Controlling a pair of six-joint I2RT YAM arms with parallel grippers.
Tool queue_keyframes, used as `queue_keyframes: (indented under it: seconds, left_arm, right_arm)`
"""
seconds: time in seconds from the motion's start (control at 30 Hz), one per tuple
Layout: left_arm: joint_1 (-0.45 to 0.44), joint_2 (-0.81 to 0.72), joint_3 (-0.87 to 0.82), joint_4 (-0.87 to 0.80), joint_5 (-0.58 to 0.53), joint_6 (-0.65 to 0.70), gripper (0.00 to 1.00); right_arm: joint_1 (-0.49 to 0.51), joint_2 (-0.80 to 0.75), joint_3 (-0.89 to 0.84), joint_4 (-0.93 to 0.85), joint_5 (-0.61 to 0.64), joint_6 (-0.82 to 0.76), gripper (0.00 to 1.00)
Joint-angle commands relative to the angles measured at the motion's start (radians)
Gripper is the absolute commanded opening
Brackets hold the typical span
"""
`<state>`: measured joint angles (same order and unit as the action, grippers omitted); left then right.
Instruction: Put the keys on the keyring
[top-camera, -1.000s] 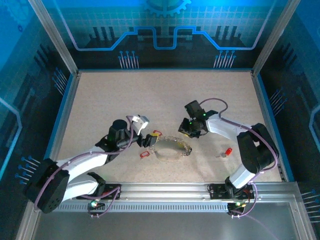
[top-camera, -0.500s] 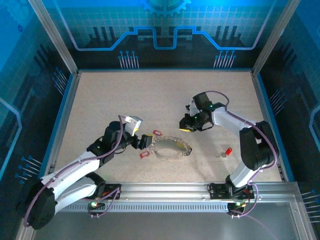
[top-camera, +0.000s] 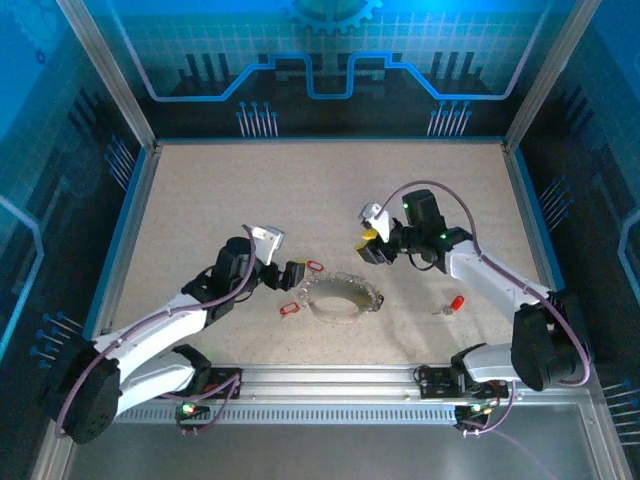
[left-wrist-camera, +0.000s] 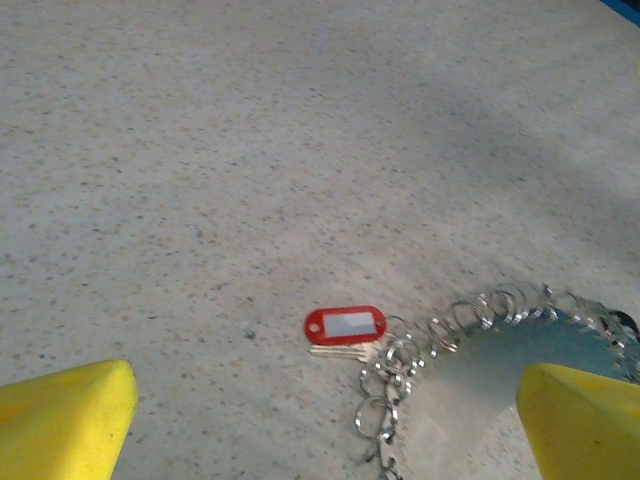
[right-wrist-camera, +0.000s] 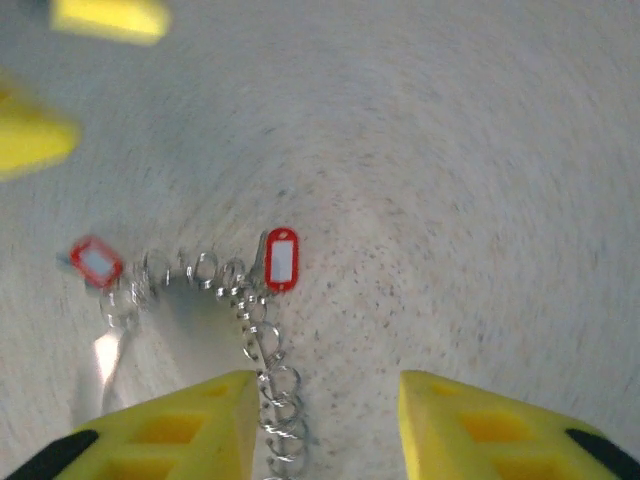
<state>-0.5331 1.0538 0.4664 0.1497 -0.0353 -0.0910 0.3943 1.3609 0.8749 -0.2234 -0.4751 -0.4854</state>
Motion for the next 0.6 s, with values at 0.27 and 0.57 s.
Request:
queue_keyframes:
  seconds: [0.27,0.57]
  left_arm:
    - [0.008,0.094,0.005,0.063,-0.014,-0.023,0.99]
    - [0.009,0.103,0.004,0.071,-0.009,-0.024,0.99]
  right_arm:
    - [0.106,0.178,0.023,-0.139,0.14,-0.941,0.38]
    - [0.209,0.265,-0.046,0.079,0.36,-1.112,0.36]
